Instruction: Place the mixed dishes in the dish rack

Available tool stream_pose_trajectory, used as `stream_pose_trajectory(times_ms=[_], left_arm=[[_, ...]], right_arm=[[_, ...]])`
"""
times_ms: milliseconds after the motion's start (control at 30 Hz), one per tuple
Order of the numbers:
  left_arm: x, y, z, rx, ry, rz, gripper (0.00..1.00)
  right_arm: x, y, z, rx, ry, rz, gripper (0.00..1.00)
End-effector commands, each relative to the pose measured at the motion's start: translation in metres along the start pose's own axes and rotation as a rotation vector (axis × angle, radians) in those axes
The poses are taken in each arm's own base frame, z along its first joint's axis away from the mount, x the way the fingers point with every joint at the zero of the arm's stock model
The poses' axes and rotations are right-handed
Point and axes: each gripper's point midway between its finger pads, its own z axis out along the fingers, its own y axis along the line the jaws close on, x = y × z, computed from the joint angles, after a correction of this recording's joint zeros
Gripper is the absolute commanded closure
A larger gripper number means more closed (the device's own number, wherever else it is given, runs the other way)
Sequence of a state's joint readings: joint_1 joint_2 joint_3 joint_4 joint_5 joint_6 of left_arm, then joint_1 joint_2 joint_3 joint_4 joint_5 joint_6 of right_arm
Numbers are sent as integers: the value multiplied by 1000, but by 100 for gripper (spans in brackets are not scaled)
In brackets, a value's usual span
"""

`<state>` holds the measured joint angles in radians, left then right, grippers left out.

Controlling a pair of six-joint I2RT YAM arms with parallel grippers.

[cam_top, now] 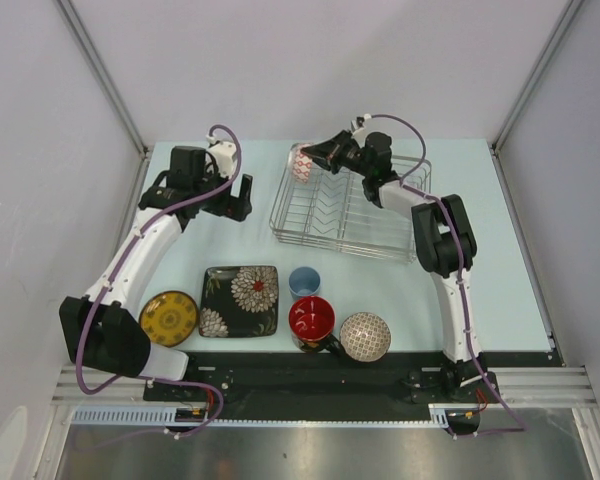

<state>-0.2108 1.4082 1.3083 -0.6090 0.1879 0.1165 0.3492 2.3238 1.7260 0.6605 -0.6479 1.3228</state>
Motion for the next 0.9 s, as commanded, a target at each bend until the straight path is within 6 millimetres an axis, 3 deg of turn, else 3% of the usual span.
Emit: stream_pose_trajectory(times_ms=[0, 100, 333, 633, 733, 833, 867], left_arm=[[-10, 7, -12, -20, -51, 30, 0], [-9, 7, -11, -16, -52, 23, 0], [-10, 6, -15, -9, -61, 23, 0], [-10, 9, -22, -20, -68, 31, 0], [-8, 8, -21, -17, -68, 24, 0], [-6, 8, -21, -12, -62, 21, 0], [-6, 8, -21, -14, -61, 19, 0]], right_arm=[[4, 17, 8, -51, 6, -54, 100], [8, 2, 5, -18, 4, -50, 100], [2, -18, 3, 20, 11, -67, 100], [-8, -58, -6, 95, 5, -62, 100], [-7, -62, -5, 97, 6, -60, 94], [-9, -66, -4, 102, 2, -53, 73], [-9, -65, -4, 100, 3, -49, 58]])
